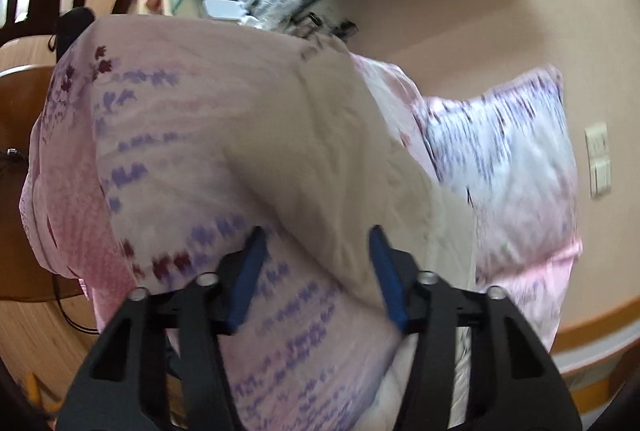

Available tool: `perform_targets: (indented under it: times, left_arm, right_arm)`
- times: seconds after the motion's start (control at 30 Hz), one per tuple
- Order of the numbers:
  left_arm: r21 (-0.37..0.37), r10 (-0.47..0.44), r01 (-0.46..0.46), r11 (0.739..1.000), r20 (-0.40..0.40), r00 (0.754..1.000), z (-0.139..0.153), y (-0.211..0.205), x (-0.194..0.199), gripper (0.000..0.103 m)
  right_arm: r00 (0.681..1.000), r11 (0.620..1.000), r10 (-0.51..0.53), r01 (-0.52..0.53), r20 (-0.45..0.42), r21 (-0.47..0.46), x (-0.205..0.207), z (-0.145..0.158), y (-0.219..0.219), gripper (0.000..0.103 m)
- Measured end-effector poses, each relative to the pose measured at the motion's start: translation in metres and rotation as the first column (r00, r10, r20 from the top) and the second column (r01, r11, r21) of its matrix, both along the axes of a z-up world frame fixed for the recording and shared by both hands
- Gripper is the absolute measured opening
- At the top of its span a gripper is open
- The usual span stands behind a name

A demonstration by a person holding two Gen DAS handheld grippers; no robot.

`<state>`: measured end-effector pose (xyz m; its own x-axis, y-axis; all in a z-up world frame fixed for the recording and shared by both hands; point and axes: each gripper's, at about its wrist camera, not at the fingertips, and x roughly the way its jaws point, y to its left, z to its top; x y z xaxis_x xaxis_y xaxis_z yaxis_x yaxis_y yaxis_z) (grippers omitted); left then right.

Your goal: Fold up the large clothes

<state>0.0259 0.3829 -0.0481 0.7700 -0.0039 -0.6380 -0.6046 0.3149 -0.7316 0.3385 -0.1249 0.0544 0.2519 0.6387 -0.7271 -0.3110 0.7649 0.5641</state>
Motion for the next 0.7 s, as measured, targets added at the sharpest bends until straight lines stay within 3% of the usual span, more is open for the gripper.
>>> perform_targets:
  times: [0.13, 0.2, 0.33, 0.57, 0.7]
  left_arm:
    - [-0.031, 0.057, -0.057, 0.998, 0.009, 0.998, -0.006, 0.020, 0.003, 0.032]
    - [-0.046, 0.067, -0.066, 0.997, 0.006, 0.998, -0.008, 0.029, 0.007, 0.017]
    - [-0.050, 0.088, -0.086, 0.995, 0.048, 0.995, 0.006, 0.043, 0.007, 0.013]
    - [0.055, 0.051, -0.062, 0.997, 0.184, 0.982, 0.077, 0.037, 0.021, 0.012]
    - [0.142, -0.059, 0.020, 0.990, 0.276, 0.959, 0.130, 0.008, 0.043, 0.011]
  right_arm:
    - [1.000, 1.000, -0.017, 0.017, 0.002, 0.005, -0.002, 0.001, -0.012, 0.052]
    - [1.000, 1.000, -0.028, 0.028, -0.002, 0.011, -0.003, -0.001, -0.018, 0.052]
    - [0.999, 0.999, -0.048, 0.047, 0.001, 0.021, -0.007, 0.001, -0.033, 0.052]
    - [0.993, 0.993, -0.113, 0.111, 0.042, 0.044, -0.012, 0.013, -0.065, 0.052]
    - [0.988, 0.989, -0.145, 0.142, 0.056, 0.050, -0.014, 0.017, -0.081, 0.053]
